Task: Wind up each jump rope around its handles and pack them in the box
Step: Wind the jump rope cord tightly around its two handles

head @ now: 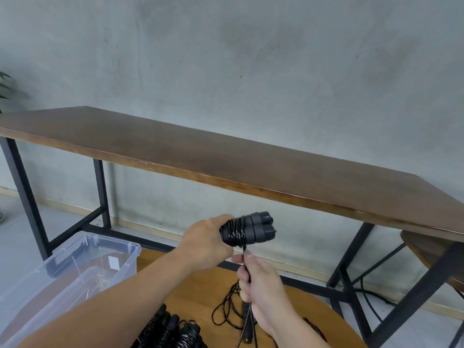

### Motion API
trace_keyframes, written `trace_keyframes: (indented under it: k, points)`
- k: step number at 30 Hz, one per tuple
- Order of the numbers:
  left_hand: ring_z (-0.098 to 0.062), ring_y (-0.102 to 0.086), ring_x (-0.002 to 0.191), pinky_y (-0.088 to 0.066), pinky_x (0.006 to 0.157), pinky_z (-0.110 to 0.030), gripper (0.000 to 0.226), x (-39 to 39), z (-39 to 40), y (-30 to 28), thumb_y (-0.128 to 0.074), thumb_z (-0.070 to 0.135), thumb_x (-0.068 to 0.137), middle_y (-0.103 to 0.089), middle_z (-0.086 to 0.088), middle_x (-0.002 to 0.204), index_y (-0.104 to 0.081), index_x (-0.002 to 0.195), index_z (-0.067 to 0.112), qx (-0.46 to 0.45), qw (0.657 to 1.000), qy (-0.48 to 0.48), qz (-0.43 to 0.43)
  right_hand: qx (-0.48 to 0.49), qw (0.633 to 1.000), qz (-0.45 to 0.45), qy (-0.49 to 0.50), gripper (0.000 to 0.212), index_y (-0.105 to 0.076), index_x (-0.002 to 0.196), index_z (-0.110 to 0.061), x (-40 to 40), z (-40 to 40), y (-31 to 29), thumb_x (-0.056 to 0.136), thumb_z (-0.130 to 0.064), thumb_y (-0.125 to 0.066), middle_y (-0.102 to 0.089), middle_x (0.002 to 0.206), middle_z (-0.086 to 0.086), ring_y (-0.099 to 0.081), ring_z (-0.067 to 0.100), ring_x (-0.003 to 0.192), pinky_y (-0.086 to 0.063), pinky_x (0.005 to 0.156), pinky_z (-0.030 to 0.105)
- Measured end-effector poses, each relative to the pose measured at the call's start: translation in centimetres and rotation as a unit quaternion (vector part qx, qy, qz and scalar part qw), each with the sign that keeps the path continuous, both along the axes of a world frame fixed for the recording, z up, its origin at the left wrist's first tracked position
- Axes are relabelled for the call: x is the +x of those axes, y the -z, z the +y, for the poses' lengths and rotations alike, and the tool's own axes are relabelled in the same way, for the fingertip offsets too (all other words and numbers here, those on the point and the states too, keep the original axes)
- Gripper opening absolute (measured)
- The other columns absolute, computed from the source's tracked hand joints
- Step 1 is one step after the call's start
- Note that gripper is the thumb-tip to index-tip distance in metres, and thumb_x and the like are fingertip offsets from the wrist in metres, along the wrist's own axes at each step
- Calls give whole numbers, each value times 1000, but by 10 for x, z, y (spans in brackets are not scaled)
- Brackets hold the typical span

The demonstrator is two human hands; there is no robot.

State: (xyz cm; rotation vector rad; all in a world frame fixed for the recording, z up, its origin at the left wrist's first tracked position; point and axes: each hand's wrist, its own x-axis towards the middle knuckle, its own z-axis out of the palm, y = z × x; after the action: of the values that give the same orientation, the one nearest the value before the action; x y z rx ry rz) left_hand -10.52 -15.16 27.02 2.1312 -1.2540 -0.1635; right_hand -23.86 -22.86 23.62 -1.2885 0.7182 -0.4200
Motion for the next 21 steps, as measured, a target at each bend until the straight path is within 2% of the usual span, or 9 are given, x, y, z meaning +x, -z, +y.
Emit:
trace_keyframes:
  k: [3,7,10,14,17,19,21]
  points:
    - [-17,-57,88,-44,67,-29,38,5,-1,-1,-60,24,79,-59,9,93,-51,115,35,51,989,-27,-133,-101,992,70,-10,39,-67,97,-10,3,4,1,107,-31,-36,-43,57,-6,-30,7,46,-23,46,22]
    - [-18,-56,95,-43,69,-28,40,4,-4,2,-58,26,83,-57,5,101,-45,121,34,92,976,-27,-197,-236,957,167,-42,38,-66,91,-19,1,-1,-7,106,-31,-34,-47,67,-5,-41,9,59,-32,57,23]
    - [-20,-55,101,-42,71,-29,43,0,-8,4,-59,28,86,-56,2,107,-42,125,32,117,965,-34,-232,-338,907,225,-109,33,-65,97,-15,-4,-6,-16,104,-29,-37,-52,75,-2,-48,13,66,-36,60,27]
    - [-22,-54,103,-45,77,-32,45,2,-6,10,-57,31,89,-55,-1,111,-39,129,30,166,947,-30,-273,-450,819,305,-184,30,-67,96,-5,-8,-7,-29,99,-25,-45,-54,75,3,-50,16,66,-38,56,28]
    - [-23,-53,103,-46,78,-33,46,1,-3,12,-56,32,90,-55,-1,111,-37,132,29,183,940,-8,-287,-493,784,315,-209,30,-70,86,-6,-12,-12,-50,95,-27,-50,-58,69,5,-51,14,61,-43,57,31]
    - [-23,-54,104,-44,75,-33,49,-1,-1,12,-56,31,91,-55,-2,112,-36,135,29,198,936,13,-291,-522,757,316,-234,30,-74,84,-9,-14,-16,-67,94,-30,-54,-66,74,9,-53,13,60,-44,56,29]
    - [-23,-55,103,-43,74,-32,51,-3,0,12,-55,31,91,-55,-1,112,-35,138,30,202,937,34,-283,-533,744,315,-251,28,-77,86,-14,-15,-21,-83,94,-34,-59,-69,77,2,-55,10,62,-44,56,26]
